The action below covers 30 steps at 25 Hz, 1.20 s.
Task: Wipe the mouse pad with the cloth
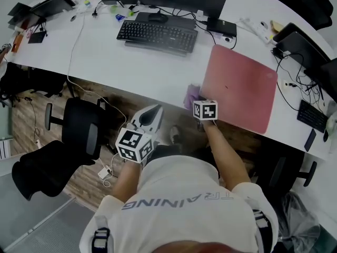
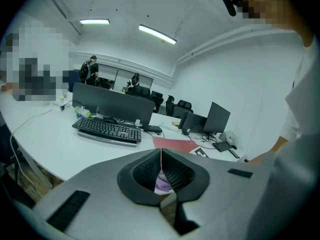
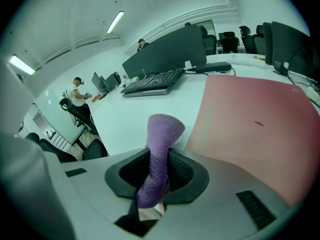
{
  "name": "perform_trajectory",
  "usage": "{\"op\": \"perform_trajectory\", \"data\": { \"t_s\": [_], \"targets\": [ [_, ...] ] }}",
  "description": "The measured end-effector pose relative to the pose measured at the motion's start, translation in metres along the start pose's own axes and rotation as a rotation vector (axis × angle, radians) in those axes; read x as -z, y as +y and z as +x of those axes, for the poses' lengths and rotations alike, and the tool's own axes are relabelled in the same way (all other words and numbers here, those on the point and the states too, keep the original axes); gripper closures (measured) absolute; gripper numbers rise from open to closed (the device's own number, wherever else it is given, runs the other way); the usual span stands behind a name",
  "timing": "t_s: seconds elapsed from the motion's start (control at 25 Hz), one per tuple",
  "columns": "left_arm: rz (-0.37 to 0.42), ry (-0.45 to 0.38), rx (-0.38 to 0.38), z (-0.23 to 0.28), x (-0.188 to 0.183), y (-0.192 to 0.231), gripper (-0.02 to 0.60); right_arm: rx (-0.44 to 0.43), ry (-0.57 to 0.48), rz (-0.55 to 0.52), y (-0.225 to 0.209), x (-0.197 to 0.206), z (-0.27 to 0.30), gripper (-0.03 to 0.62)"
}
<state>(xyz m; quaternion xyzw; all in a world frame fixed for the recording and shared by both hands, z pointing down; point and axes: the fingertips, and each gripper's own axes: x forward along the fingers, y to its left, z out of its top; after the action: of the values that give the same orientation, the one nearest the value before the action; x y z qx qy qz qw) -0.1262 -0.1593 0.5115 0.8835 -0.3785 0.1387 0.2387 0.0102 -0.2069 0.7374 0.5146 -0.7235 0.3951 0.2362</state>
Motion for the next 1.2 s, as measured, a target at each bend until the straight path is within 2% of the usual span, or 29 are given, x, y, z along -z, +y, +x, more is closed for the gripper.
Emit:
{"op": "perform_trajectory", "data": {
  "t_s": [0.36, 0.72, 1.2],
  "targets": [
    [0.015, -0.004, 0.006, 0.023, 0.001, -0.070, 0.549, 0.013, -0.016, 0.011, -0.061, 0.023, -0.044, 0.491],
    [0.016, -0.012, 0.018, 0.045, 0.013, -0.145, 0.549, 0.062, -0.038, 0.045, -0.157, 0.053, -0.103, 0.491],
    [0.069, -0.039, 0.146, 0.099, 0.015, -0.258, 0.549, 0.268, -0.087, 0.131, -0.301, 0.101, -0.221, 0.491]
  ]
}}
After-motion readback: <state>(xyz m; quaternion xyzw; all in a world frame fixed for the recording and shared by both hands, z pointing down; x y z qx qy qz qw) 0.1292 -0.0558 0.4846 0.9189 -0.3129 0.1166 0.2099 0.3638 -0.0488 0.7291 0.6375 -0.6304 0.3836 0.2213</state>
